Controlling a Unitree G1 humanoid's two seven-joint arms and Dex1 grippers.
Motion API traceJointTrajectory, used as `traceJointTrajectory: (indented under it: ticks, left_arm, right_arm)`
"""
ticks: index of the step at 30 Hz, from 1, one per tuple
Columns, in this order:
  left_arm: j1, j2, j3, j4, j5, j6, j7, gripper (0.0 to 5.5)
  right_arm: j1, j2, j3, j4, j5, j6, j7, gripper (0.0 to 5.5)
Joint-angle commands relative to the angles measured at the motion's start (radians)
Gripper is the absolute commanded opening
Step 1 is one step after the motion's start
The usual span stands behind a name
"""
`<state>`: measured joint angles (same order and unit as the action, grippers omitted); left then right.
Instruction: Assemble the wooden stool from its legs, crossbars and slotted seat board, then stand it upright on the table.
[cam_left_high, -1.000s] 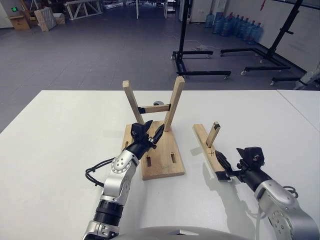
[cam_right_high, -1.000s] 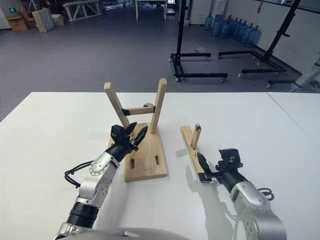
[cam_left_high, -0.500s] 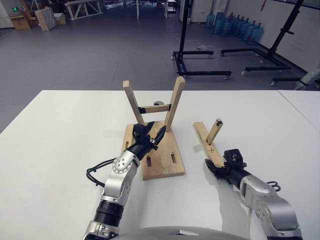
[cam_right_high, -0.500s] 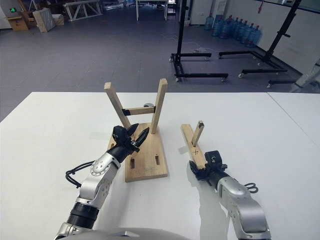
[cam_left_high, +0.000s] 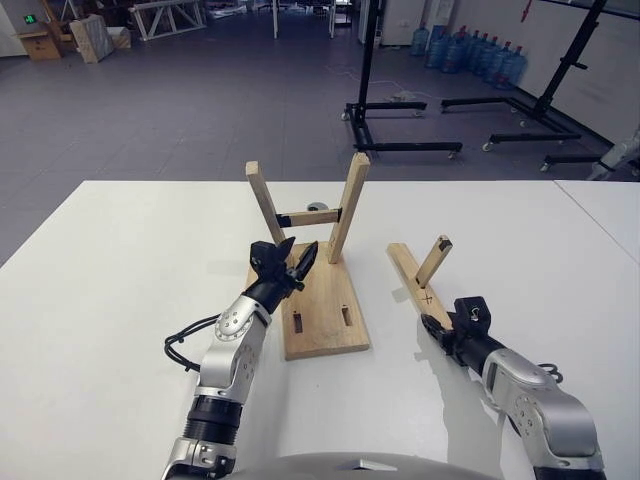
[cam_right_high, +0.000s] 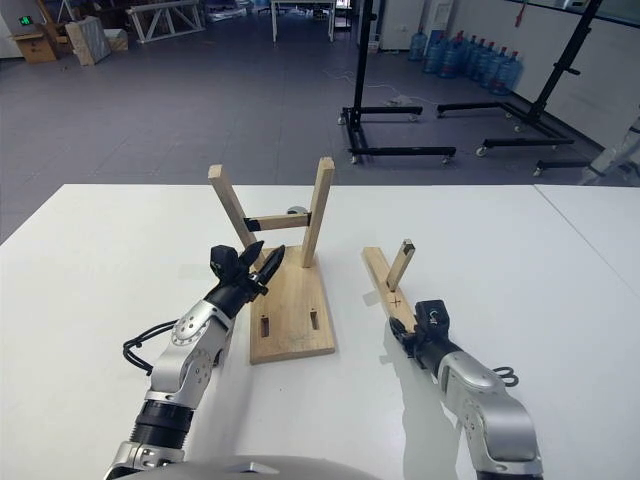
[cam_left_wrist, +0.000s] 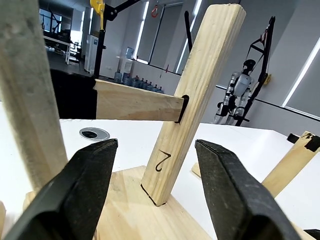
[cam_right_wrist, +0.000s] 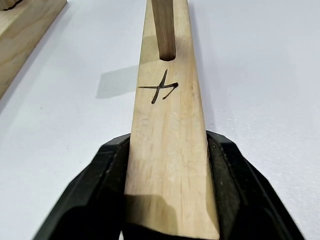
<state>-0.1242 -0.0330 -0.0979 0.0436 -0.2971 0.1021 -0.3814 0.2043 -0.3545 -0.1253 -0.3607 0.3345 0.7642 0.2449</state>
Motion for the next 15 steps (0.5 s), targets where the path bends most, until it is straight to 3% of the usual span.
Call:
traceJointTrajectory:
  ticks: [1, 5, 7, 10, 12, 15]
  left_arm:
    - [-0.021, 0.015, 0.005, -0.015, -0.005, 0.016, -0.014, 2.83]
    - [-0.04, 0.043, 0.041, -0.062, -0.121, 0.087, -0.097, 2.83]
    - [-0.023, 0.086, 0.065, -0.178, -0.323, 0.2, -0.242, 2.83]
    - [-0.035, 0.184, 0.128, -0.258, -0.596, 0.409, -0.39, 2.83]
    - [-0.063, 0.234, 0.17, -0.265, -0.726, 0.508, -0.438, 2.83]
    - [-0.1, 0.271, 0.205, -0.26, -0.84, 0.599, -0.458, 3.28]
  right_arm:
    - [-0.043, 0.009, -0.009, -0.004, -0.002, -0.02, 0.0, 2.04]
    - [-0.158, 0.06, -0.131, 0.011, 0.113, -0.149, 0.043, 2.04]
    - [-0.241, 0.032, -0.192, 0.008, 0.257, -0.231, 0.216, 2.04]
    - [-0.393, -0.015, -0.273, -0.023, 0.529, -0.199, 0.377, 2.04]
    - [-0.395, -0.018, -0.271, -0.062, 0.645, -0.168, 0.414, 2.04]
    - [-0.328, 0.001, -0.192, -0.124, 0.709, -0.151, 0.453, 2.04]
